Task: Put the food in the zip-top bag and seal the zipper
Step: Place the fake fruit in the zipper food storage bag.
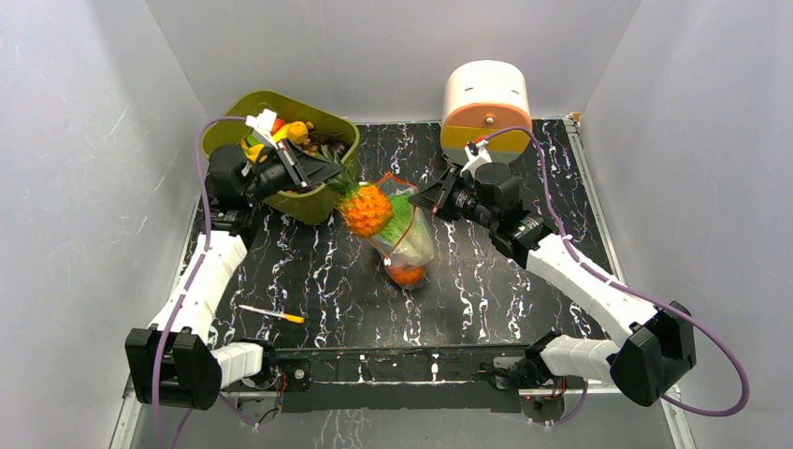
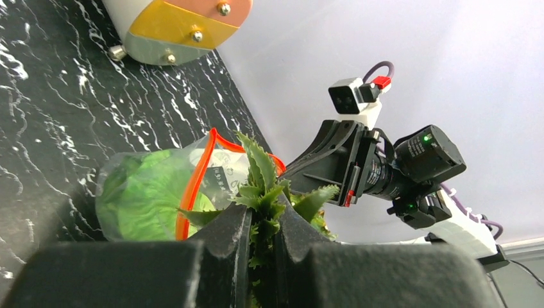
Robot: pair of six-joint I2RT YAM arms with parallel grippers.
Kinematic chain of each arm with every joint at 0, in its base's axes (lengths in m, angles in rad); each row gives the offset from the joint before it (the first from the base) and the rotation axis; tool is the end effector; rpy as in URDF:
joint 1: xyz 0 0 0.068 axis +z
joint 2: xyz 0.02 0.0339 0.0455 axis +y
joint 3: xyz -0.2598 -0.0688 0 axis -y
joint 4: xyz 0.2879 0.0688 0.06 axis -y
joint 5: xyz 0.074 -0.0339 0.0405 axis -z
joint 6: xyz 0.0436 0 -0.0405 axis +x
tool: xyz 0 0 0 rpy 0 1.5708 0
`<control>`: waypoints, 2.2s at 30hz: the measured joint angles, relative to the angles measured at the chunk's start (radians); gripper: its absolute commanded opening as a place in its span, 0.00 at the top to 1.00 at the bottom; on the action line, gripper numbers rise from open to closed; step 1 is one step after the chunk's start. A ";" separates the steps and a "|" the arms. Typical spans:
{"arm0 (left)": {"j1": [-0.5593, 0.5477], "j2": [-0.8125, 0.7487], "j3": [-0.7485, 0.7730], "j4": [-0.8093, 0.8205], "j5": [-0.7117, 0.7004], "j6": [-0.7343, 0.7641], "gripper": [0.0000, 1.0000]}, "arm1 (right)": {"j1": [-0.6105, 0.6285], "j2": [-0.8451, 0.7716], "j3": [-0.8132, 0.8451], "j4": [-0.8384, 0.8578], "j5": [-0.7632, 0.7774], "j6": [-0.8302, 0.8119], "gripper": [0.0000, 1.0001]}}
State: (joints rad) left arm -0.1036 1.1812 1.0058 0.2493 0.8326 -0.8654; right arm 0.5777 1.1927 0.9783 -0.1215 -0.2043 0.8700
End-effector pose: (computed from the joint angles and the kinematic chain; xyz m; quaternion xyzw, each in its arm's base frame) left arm 0.3133 -0.0650 0.3703 0.0437 0.6879 -0.5556 0.4649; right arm 0.2702 0.1867 0.3139 0.0597 0.8111 0.4437 0.3765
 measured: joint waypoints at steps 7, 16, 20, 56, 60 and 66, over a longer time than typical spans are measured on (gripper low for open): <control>-0.072 0.033 -0.127 0.224 -0.041 -0.085 1.00 | 0.014 0.000 0.000 0.014 0.001 0.009 1.00; -0.178 0.042 -0.141 0.318 -0.107 0.045 1.00 | 0.018 0.000 0.000 0.017 0.011 0.017 1.00; -0.202 0.041 -0.144 0.271 -0.154 0.142 1.00 | 0.018 0.000 0.000 0.018 0.011 0.020 1.00; -0.354 0.042 -0.196 0.176 -0.198 0.311 1.00 | 0.056 0.026 0.000 0.068 0.031 0.061 1.00; -0.359 0.042 -0.205 0.178 -0.192 0.296 1.00 | 0.056 0.030 0.000 0.070 0.030 0.061 1.00; -0.365 0.074 -0.196 0.095 -0.220 0.316 1.00 | 0.057 0.037 0.000 0.072 0.026 0.051 1.00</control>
State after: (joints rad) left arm -0.4690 1.2552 0.8093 0.3443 0.6121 -0.5495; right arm 0.6350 1.2301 0.9783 -0.0498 -0.1783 0.9215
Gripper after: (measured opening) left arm 0.075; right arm 0.010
